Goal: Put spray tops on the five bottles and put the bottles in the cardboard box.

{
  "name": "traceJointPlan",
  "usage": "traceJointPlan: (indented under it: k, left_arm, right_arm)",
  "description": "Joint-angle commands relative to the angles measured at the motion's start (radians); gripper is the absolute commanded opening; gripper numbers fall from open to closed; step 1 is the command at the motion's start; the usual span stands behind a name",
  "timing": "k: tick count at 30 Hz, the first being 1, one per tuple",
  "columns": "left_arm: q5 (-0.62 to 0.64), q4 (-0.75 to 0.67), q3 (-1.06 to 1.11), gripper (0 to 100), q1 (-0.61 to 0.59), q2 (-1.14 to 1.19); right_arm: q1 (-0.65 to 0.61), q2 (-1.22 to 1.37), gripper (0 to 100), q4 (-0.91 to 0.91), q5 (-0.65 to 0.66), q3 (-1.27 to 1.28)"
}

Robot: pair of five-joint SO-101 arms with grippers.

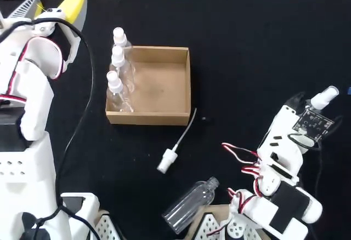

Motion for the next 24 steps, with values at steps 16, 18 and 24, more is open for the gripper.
traceJointPlan:
  k: [16,18,24]
  left_arm:
    - [-0.009,-0.025,-0.01,23,-0.004,-0.002]
    - [-0.009,-0.025,-0.01,23,-0.004,-0.002]
    - [-0.011,-0.025,-0.01,23,-0.004,-0.002]
  right_arm:
    - [-0.029,0.145,34.6,-0.003,0.006,-0.096]
    - [-0.029,0.133,34.6,-0.003,0.005,-0.096]
    - [-0.029,0.091,34.6,-0.003,0.002,-0.096]
